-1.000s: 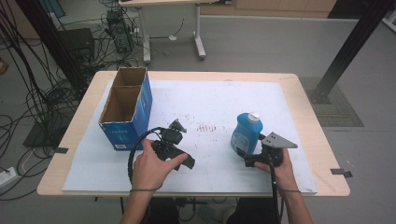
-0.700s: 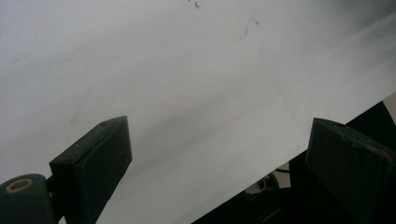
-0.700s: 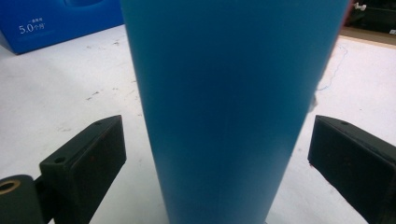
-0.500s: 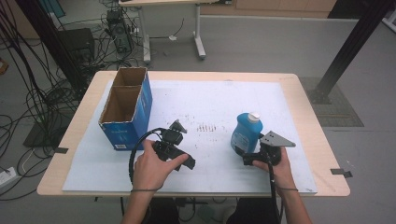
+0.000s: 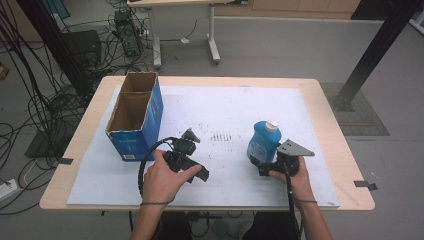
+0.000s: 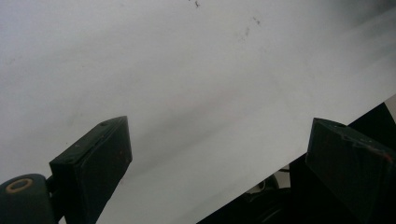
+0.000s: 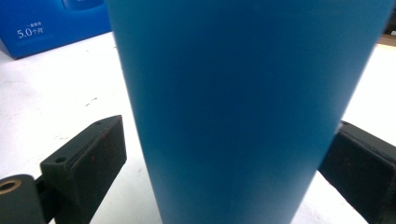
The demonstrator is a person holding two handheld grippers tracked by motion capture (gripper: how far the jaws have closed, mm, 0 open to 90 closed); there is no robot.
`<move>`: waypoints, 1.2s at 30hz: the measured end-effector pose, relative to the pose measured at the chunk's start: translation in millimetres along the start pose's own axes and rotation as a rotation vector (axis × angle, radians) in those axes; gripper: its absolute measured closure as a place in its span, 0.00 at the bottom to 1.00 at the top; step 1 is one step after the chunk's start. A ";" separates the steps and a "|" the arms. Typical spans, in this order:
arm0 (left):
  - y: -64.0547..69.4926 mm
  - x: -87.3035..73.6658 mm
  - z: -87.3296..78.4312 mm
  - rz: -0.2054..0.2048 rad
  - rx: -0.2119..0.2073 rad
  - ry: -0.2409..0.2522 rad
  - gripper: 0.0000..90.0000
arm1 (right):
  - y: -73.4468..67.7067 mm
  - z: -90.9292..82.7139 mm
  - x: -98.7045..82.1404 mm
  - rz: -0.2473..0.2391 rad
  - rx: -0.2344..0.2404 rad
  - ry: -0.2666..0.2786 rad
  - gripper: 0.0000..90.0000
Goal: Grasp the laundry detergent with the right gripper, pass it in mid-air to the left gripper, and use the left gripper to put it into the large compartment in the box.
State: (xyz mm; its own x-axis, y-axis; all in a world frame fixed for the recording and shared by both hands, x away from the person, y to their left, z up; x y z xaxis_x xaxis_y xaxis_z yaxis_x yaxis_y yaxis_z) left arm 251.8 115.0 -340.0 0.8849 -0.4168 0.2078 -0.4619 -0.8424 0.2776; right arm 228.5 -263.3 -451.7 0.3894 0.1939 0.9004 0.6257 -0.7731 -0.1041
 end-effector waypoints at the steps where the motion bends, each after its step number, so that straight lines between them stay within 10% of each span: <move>1: -0.1 0.3 0.3 0.001 0.000 -0.001 0.08 | 0.0 0.1 0.1 -0.002 -0.001 0.000 0.05; 36: 1.5 1.6 1.5 0.005 0.006 -0.007 0.08 | 0.8 -2.7 1.9 0.001 -0.006 0.013 0.05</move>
State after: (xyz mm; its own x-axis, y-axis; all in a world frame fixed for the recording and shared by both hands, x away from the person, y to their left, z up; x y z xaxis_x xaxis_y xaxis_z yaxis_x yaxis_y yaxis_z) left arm 252.6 112.6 -340.6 0.8832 -0.4231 0.2021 -0.4656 -0.8424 0.2714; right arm 227.9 -265.2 -448.9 0.3812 0.1851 0.9058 0.6215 -0.7767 -0.1028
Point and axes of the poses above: each handheld gripper's, and its own axes: z roughly forward along the jaws, x roughly out of its top, y roughly to its right, the point moved 8 cm from there along z, roughly forward along the jaws, and after that the axes turned 3 degrees about z, right-handed, at the moved point
